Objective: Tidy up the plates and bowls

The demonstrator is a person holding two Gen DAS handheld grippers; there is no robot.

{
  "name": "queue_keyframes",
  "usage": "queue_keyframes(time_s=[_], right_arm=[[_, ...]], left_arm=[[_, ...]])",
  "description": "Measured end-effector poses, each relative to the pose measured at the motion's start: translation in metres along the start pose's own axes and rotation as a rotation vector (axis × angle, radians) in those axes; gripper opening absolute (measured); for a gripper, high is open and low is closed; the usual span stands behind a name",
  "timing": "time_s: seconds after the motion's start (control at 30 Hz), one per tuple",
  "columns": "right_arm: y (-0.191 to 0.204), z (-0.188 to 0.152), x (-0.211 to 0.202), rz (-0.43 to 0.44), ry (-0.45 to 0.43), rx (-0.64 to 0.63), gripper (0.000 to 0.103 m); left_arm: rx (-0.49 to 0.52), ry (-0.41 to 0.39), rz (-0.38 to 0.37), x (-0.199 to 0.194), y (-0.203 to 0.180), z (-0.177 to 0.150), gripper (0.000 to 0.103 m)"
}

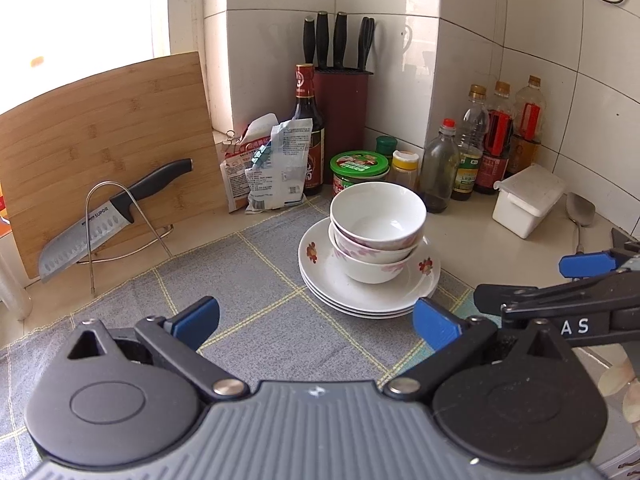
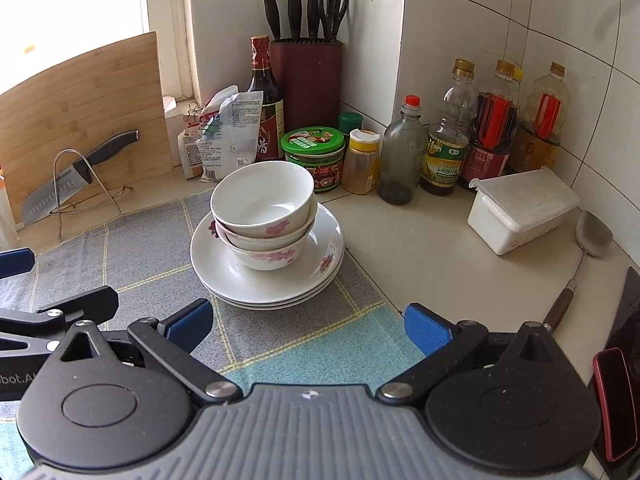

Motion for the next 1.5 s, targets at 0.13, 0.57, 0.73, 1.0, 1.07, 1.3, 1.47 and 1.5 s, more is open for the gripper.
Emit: queue_keyframes(time_s=[0.13, 0.57, 0.73, 1.0, 1.07, 1.3, 1.47, 1.5], right_arm=[[0.001, -0.002, -0.003, 0.004, 0.0, 0.003, 0.103], [0.008, -0.004, -0.002, 0.01, 0.005, -0.001, 0.103], [0.009, -0.004, -0.004, 0.008, 0.001, -0.006, 0.103], [0.008, -0.002, -0.004, 0.005, 0.001, -0.008, 0.103], [0.007, -0.001, -0.004, 0.004, -0.001, -0.007, 0.103], [0.004, 0.0, -0.004, 0.0, -0.001, -0.008, 0.103], [0.002, 0.0, -0.003, -0.004, 0.004, -0.01, 0.103], [0.002, 0.0, -0.003, -0.005, 0.003, -0.011, 0.103]], left_arm=[[-0.012, -0.005, -0.006, -0.004, 0.002, -0.002, 0.102], [-0.039, 0.008, 0.04, -0.006, 0.015, -0.006, 0.102], [-0.042, 0.009, 0.046, -0.006, 0.016, -0.006, 0.102], [-0.038, 0.007, 0.054, -0.006, 0.015, -0.004, 0.102], [-0.037, 0.005, 0.055, -0.006, 0.015, -0.003, 0.102], [-0.035, 0.009, 0.061, -0.006, 0.013, -0.003, 0.102], [-0.038, 0.014, 0.06, -0.003, 0.013, -0.003, 0.102], [-0.039, 0.014, 0.061, -0.003, 0.013, -0.003, 0.102]])
Point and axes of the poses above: each gripper's, at about its wrist camera, not at the fingertips, and x roughly the way its jaws point, y to its left, z to its top, the point moved 10 cm from there along x, roughly the way its jaws point, and after that the axes turned 3 degrees about -x, right-handed, at the moved point
